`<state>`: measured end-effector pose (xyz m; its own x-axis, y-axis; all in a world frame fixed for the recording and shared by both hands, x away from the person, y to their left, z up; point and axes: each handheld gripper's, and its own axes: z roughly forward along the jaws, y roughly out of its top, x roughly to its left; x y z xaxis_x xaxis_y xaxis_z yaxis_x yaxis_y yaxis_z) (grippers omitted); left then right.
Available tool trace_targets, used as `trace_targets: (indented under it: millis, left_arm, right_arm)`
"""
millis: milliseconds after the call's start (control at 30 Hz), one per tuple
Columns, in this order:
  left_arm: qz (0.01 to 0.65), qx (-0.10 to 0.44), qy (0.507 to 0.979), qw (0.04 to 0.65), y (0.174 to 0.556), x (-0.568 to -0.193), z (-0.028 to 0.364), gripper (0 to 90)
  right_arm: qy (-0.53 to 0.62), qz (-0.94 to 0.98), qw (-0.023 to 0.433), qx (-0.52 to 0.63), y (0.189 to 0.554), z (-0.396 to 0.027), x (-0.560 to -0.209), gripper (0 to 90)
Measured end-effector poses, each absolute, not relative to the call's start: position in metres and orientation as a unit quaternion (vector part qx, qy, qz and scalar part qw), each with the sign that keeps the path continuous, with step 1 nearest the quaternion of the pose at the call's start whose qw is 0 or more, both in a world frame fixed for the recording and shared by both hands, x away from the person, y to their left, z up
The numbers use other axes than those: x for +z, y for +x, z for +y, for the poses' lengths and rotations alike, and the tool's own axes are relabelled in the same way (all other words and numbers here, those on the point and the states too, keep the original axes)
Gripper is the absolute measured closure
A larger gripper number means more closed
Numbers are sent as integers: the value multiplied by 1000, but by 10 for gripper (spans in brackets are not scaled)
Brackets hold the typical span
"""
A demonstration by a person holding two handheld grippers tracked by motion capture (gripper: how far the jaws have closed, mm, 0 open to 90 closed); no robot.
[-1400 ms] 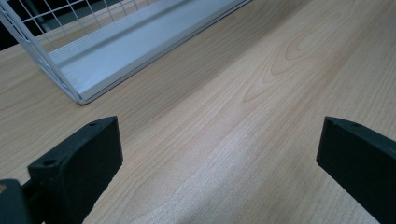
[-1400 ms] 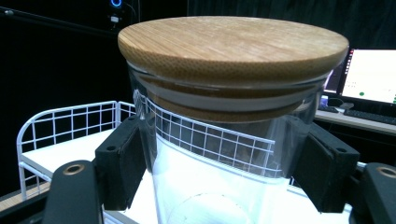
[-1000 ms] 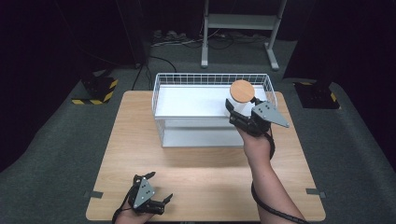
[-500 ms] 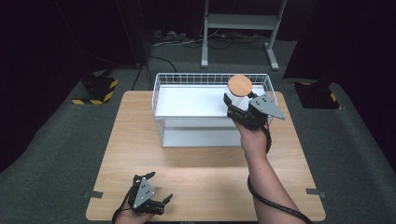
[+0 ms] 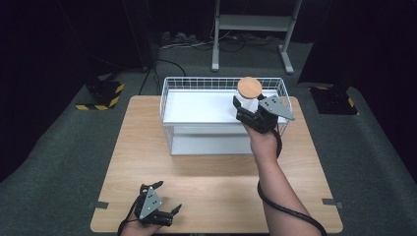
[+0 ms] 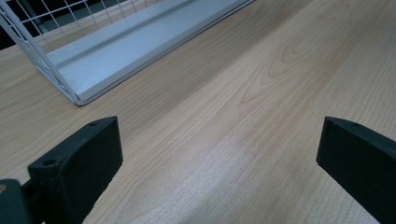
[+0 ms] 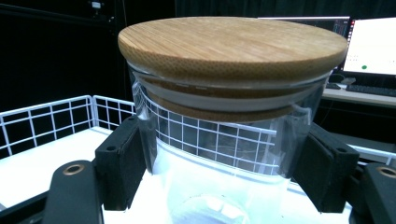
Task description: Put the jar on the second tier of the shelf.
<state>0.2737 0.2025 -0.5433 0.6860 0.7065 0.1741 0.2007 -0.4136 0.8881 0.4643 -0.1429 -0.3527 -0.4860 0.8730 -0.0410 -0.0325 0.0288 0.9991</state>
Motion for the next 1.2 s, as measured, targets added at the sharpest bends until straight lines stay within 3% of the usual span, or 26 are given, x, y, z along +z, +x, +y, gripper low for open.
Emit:
trace_targets:
  millis: [933, 1067, 1200]
  left_arm:
    - [287, 276, 792, 463, 272, -544, 203, 6]
    - [289, 275, 791, 465, 272, -544, 203, 6]
    - [289, 275, 791, 464, 272, -544, 204, 6]
  right_arm:
    - [354, 616, 354, 608, 488, -138, -354, 246]
    - [373, 609, 343, 610, 490, -137, -354, 73]
    - [375, 605, 346, 612, 487, -138, -354, 0]
